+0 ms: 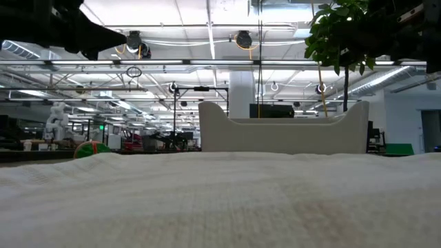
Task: Pick and placing Produce into tupperware
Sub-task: Put the orange carrot into the gray bin
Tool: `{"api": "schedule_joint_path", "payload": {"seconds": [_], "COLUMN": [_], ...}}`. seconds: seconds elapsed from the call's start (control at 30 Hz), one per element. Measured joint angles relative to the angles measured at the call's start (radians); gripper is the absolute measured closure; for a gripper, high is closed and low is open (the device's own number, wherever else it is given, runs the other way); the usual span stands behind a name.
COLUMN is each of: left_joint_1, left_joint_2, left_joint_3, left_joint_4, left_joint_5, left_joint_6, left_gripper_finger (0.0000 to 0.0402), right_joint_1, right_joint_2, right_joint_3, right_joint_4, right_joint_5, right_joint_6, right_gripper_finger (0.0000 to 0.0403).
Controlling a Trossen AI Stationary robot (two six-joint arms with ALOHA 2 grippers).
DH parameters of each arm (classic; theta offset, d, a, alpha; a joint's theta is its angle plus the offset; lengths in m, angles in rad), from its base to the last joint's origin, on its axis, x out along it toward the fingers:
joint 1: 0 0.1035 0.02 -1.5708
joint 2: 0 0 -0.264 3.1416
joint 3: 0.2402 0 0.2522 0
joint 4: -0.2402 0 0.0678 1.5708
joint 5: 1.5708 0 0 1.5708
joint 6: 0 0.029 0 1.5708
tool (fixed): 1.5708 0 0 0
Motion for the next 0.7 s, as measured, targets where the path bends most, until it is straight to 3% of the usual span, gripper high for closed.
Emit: {"api": "schedule_joint_path", "payload": {"seconds": [0.13,0.7], "left_joint_1": [0.0,0.0], "left_joint_2": [0.0,0.034], "left_joint_3": [0.0,0.0], "left_joint_4": [0.0,-0.006], "left_joint_5": [0.002,0.014], "left_joint_6": [0.088,-0.011], "left_gripper_finger": [0.0371,0.0371], "right_joint_1": [0.0,0.0], "right_joint_2": [0.0,0.0], "right_joint_3": [0.0,0.0], "right_joint_4": [0.0,-0.005], "right_joint_5": [0.0,0.001], "right_joint_6": [-0.023,-0.056], "right_gripper_finger": [0.0403,0.0403]}}
